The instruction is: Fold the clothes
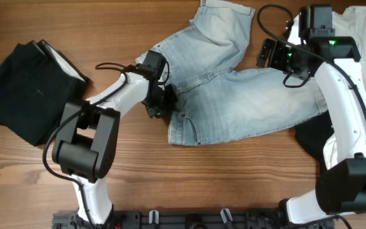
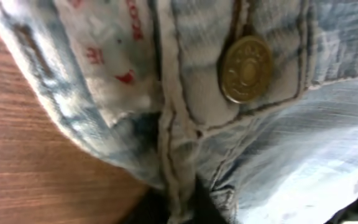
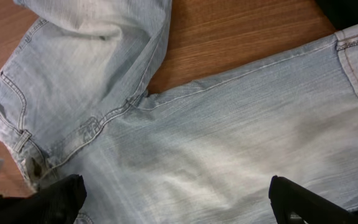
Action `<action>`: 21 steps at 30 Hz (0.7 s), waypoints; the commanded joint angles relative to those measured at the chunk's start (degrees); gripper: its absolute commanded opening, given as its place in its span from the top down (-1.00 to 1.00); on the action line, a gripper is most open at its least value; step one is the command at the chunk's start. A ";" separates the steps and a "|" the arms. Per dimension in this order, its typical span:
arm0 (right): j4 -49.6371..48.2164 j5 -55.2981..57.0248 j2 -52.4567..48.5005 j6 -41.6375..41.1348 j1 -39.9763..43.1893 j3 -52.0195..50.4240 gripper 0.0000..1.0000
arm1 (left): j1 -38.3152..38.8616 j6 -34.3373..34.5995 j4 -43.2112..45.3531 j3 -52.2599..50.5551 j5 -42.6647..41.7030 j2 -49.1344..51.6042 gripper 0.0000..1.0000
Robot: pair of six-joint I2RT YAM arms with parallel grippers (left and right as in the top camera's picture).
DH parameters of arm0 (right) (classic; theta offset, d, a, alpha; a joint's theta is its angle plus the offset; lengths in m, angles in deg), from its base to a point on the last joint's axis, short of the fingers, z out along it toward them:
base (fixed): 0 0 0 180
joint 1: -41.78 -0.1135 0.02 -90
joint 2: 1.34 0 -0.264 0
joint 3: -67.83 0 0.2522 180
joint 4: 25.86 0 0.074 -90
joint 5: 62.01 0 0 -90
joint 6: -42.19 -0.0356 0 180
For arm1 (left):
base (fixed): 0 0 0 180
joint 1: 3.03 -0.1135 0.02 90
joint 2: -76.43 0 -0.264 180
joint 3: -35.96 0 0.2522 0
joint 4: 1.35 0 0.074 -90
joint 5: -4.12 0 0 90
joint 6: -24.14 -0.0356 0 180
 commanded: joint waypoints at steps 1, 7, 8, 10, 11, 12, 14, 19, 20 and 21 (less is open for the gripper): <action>0.63 1.55 0.61 -0.37 -0.13 -0.07 -0.99 | -4.39 -2.56 -0.52 -0.33 4.00 1.03 0.92; 3.61 2.54 0.52 -1.18 -0.13 -0.28 -1.00 | -30.67 -9.18 -12.81 10.27 8.17 -2.23 0.92; 3.41 2.12 0.48 -2.29 -0.13 -0.46 -0.99 | -33.46 -9.16 -17.27 11.72 8.15 -2.47 0.92; 1.03 -2.69 -0.55 -0.17 -0.57 -0.48 -0.99 | -36.22 -9.22 -23.15 11.80 6.45 -2.64 0.45; -0.90 -5.51 -1.53 0.07 -1.03 -0.48 -1.00 | -36.22 -9.44 -25.03 11.78 6.47 -2.64 -0.01; -3.76 -8.81 -2.89 0.52 -1.90 -0.48 -0.99 | -35.76 -9.42 -26.51 11.78 6.45 -2.67 -0.16; -8.17 -10.27 -5.60 0.00 -3.89 -0.48 -0.99 | -34.91 -9.64 -27.32 11.78 6.47 -2.67 -0.23; -4.81 1.36 -10.21 -7.54 -6.93 -0.48 -1.00 | -34.97 -13.90 -28.63 12.00 6.95 -5.86 -0.24; -2.84 3.21 -9.51 -7.76 -6.91 -0.48 -0.99 | -34.77 -14.69 -30.05 11.98 8.26 -7.50 -0.24; -0.68 3.82 -8.63 -7.78 -6.88 -0.48 -0.99 | -34.40 -15.47 -31.26 11.98 10.29 -8.94 -0.24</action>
